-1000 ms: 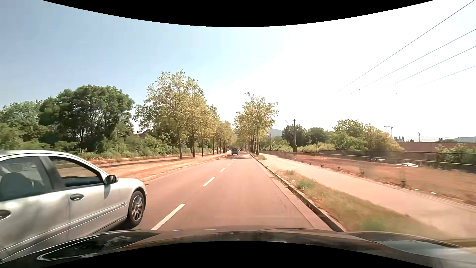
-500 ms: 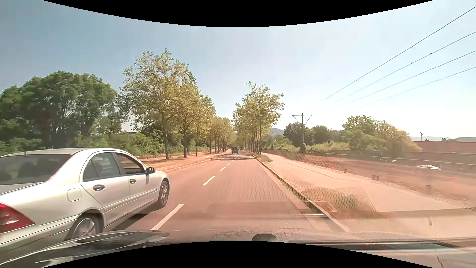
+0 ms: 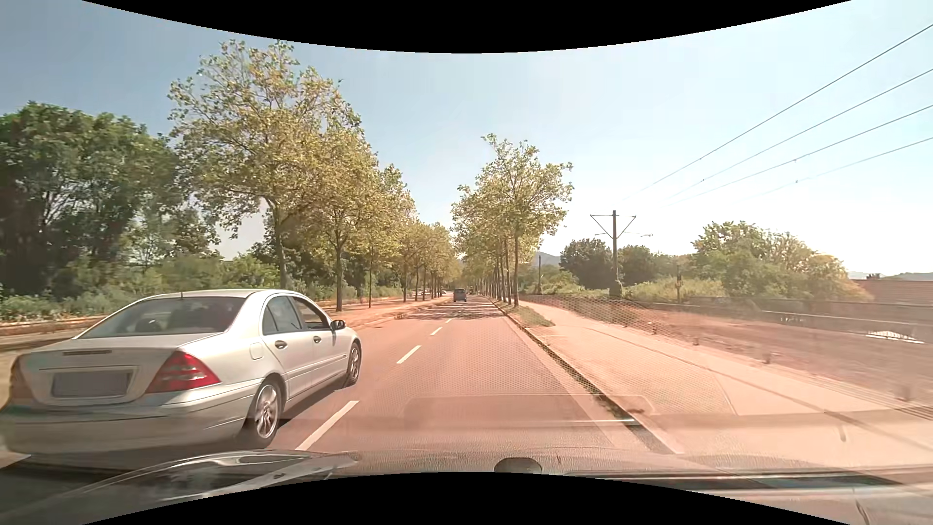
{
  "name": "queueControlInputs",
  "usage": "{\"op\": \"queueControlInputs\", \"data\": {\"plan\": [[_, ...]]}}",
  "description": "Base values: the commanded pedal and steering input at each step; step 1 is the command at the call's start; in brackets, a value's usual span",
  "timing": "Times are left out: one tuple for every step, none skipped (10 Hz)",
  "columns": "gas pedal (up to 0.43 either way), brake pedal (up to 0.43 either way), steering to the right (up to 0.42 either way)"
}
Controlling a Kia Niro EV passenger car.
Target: Follow the waypoints while adhering to traffic rules and regulations
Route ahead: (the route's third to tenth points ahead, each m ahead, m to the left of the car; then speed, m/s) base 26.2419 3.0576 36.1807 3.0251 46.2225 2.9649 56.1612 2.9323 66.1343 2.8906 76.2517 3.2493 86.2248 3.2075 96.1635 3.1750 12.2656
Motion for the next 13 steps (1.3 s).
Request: {"op": "queueControlInputs", "data": {"plan": [[0.079, 0.0, 0.0], [0.079, 0.0, 0.0], [0.079, 0.0, 0.0], [0.079, 0.0, -0.001], [0.079, 0.0, 0.0], [0.079, 0.0, -0.001], [0.087, 0.0, 0.0], [0.087, 0.0, 0.0], [0.087, 0.0, 0.0], [0.087, 0.0, 0.0], [0.087, 0.0, 0.0], [0.087, 0.0, 0.0], [0.087, 0.0, 0.0]]}}
